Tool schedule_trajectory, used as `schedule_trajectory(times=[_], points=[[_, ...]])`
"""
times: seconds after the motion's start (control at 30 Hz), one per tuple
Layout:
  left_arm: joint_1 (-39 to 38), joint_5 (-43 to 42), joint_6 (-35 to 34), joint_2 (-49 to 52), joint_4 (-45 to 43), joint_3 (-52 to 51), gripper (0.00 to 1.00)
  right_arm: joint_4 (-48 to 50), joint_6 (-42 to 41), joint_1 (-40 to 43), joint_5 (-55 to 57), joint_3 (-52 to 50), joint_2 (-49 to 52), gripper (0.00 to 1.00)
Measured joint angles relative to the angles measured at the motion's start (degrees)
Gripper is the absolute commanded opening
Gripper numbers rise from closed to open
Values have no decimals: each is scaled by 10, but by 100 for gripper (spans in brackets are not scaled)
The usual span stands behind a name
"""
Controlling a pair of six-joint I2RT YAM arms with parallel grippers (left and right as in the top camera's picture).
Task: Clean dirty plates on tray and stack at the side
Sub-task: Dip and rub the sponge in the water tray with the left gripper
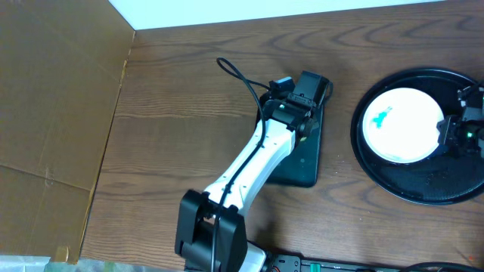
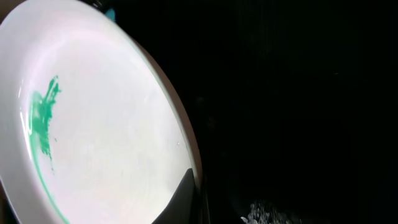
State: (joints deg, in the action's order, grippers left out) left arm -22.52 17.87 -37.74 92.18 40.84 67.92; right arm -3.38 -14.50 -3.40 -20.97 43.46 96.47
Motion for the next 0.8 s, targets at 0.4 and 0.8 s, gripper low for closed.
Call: schedule_trajectory(times=[0.4, 0.8], points=[[110, -110, 0, 50, -18, 0, 7, 9, 1, 2, -15, 8, 42, 1], [114, -154, 0, 134, -38, 0, 7, -48, 4, 30, -15, 31, 43, 1]])
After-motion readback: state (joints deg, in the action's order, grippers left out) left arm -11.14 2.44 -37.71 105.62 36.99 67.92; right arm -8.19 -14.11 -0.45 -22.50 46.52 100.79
